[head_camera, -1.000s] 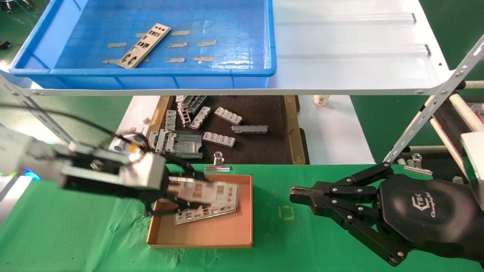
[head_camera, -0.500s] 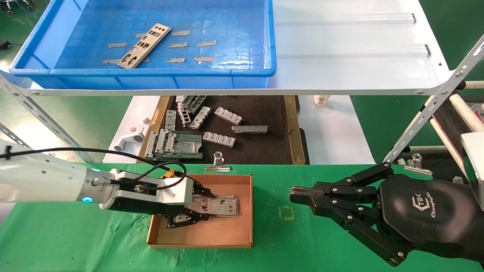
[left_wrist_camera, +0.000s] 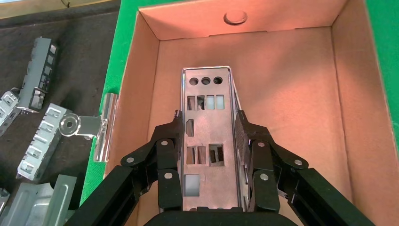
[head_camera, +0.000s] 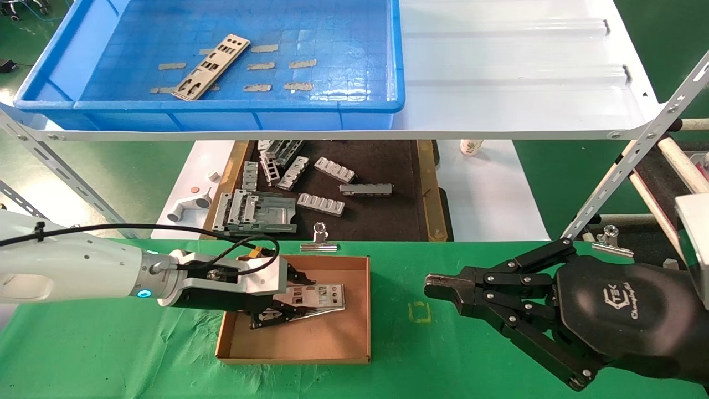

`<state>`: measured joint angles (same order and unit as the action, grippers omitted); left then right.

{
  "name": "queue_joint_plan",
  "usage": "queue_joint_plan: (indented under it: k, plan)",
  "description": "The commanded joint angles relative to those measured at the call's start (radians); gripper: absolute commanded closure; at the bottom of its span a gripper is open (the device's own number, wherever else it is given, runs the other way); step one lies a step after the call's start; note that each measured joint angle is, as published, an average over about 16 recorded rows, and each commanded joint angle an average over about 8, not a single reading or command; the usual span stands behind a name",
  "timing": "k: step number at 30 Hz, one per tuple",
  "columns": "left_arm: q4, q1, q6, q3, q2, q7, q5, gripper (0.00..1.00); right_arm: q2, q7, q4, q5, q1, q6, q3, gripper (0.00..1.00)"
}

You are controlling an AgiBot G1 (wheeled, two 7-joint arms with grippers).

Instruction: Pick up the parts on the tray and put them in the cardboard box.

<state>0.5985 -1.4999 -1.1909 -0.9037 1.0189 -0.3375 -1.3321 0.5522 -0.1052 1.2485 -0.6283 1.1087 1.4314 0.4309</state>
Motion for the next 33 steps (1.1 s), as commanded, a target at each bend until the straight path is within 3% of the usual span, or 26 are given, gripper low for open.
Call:
queue_joint_plan:
  k: [1,5,7,32,33]
  plan:
    - [-0.009,0.002,0.006,0.0,0.005,-0.004,-0.001,0.35,0.0,0.0,0.0,0.0,0.0,0.0,0.0,1.0]
    - [-0.02,-0.002,-0.003,-0.003,0.01,-0.003,-0.003,0.05,0.0,0.0,0.0,0.0,0.0,0.0,0.0,1.0]
    - [-0.025,-0.005,-0.004,-0.004,0.012,-0.001,-0.004,0.0,0.0,0.0,0.0,0.0,0.0,0.0,0.0,1.0]
    - [-0.03,-0.033,-0.042,0.024,-0.022,0.031,0.042,0.0,0.0,0.0,0.0,0.0,0.0,0.0,0.0,1.0]
    - [-0.025,-0.034,-0.047,0.029,-0.028,0.038,0.05,0.0,0.0,0.0,0.0,0.0,0.0,0.0,0.0,0.97]
